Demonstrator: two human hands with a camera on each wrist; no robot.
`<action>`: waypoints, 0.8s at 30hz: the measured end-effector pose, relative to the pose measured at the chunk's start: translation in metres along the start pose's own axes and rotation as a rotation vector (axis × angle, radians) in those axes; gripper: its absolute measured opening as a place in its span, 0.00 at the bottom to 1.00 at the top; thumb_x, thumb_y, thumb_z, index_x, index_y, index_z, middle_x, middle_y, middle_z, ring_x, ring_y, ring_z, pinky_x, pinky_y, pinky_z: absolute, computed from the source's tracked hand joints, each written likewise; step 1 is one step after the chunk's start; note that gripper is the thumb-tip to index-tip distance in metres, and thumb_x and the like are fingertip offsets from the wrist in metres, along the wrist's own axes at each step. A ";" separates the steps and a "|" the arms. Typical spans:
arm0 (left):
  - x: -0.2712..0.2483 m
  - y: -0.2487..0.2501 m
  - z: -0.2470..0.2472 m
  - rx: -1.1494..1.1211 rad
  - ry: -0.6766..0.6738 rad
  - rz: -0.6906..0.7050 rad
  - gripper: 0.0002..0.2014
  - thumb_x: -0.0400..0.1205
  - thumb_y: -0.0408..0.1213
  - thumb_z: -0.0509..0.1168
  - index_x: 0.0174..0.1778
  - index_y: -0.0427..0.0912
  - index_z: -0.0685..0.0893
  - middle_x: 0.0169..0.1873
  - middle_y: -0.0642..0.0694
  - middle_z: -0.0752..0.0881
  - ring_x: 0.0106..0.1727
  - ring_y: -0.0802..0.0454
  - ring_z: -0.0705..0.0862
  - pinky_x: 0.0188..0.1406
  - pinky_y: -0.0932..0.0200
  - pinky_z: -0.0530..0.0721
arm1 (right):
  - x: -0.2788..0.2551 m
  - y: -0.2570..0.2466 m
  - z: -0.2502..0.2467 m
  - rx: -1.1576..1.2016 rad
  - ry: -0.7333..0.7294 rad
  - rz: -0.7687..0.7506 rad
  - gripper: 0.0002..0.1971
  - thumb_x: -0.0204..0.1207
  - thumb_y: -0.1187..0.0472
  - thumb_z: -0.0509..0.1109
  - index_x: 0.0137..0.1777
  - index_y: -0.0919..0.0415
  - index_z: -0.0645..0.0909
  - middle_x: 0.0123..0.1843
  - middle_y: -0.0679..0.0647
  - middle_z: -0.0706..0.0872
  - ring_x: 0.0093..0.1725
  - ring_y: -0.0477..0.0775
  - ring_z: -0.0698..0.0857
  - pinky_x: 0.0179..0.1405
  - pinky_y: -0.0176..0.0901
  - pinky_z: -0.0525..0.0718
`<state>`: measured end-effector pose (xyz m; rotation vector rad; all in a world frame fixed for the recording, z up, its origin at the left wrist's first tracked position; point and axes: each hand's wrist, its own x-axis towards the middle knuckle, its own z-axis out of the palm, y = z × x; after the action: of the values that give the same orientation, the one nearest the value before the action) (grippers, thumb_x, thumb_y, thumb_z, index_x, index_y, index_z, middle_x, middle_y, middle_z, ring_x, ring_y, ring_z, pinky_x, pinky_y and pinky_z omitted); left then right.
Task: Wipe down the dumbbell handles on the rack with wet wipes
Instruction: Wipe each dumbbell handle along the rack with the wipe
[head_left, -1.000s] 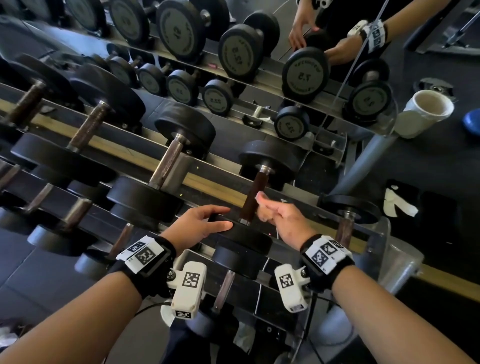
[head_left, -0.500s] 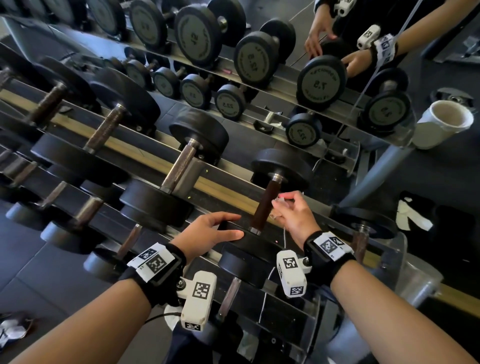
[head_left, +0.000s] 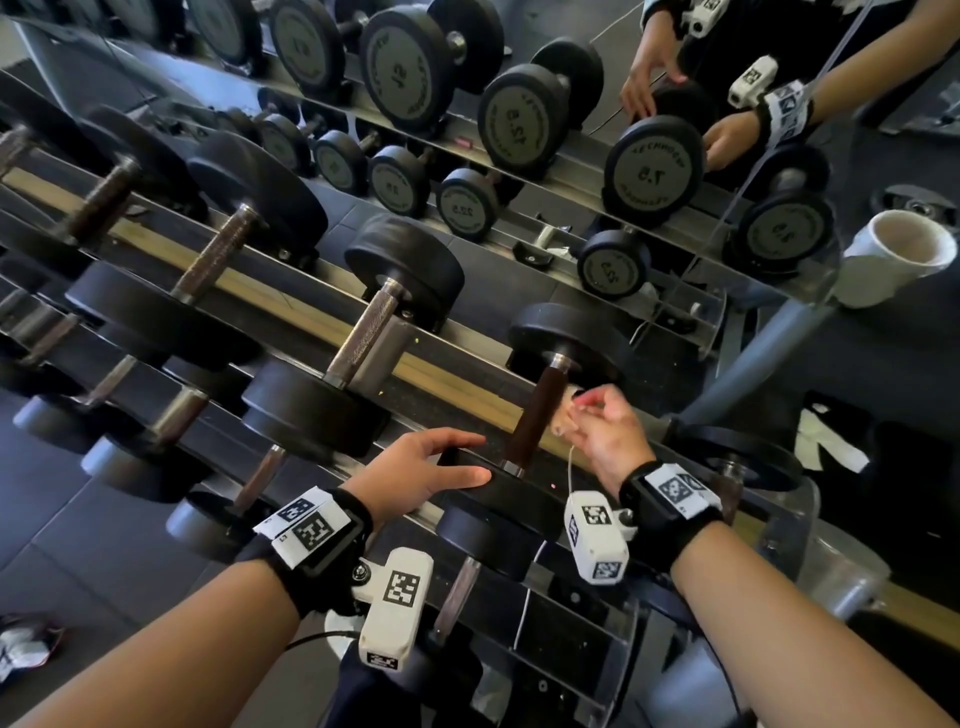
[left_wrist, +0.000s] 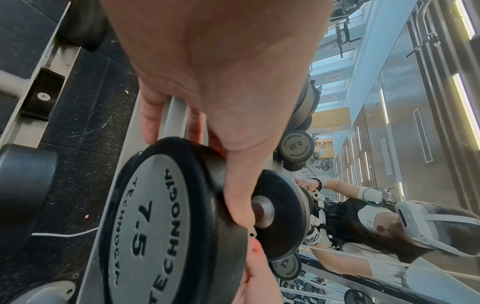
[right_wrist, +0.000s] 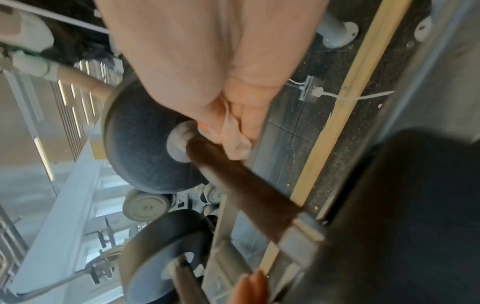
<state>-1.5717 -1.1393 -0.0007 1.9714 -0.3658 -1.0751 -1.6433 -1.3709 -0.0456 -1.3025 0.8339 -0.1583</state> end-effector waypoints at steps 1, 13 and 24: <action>0.000 0.000 0.000 -0.002 0.002 -0.001 0.20 0.74 0.52 0.76 0.61 0.70 0.83 0.55 0.66 0.85 0.51 0.77 0.82 0.43 0.79 0.72 | 0.001 -0.002 0.004 0.019 0.000 0.000 0.12 0.83 0.76 0.61 0.43 0.58 0.72 0.49 0.59 0.80 0.48 0.53 0.85 0.44 0.43 0.89; 0.001 -0.001 0.000 -0.021 -0.007 -0.011 0.20 0.74 0.51 0.76 0.62 0.68 0.84 0.55 0.61 0.87 0.50 0.73 0.84 0.43 0.77 0.75 | -0.019 0.014 -0.005 -0.209 -0.025 -0.050 0.19 0.81 0.68 0.66 0.33 0.44 0.75 0.54 0.58 0.85 0.57 0.63 0.87 0.57 0.62 0.87; -0.001 0.002 0.000 -0.045 -0.022 -0.013 0.20 0.76 0.48 0.75 0.64 0.63 0.83 0.56 0.58 0.87 0.58 0.61 0.85 0.51 0.68 0.76 | -0.042 0.020 -0.004 -0.421 -0.189 -0.075 0.15 0.81 0.68 0.66 0.35 0.51 0.73 0.42 0.62 0.85 0.46 0.61 0.86 0.56 0.62 0.86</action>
<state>-1.5720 -1.1400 0.0015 1.9262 -0.3380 -1.1045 -1.6822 -1.3448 -0.0441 -1.7151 0.6771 0.0865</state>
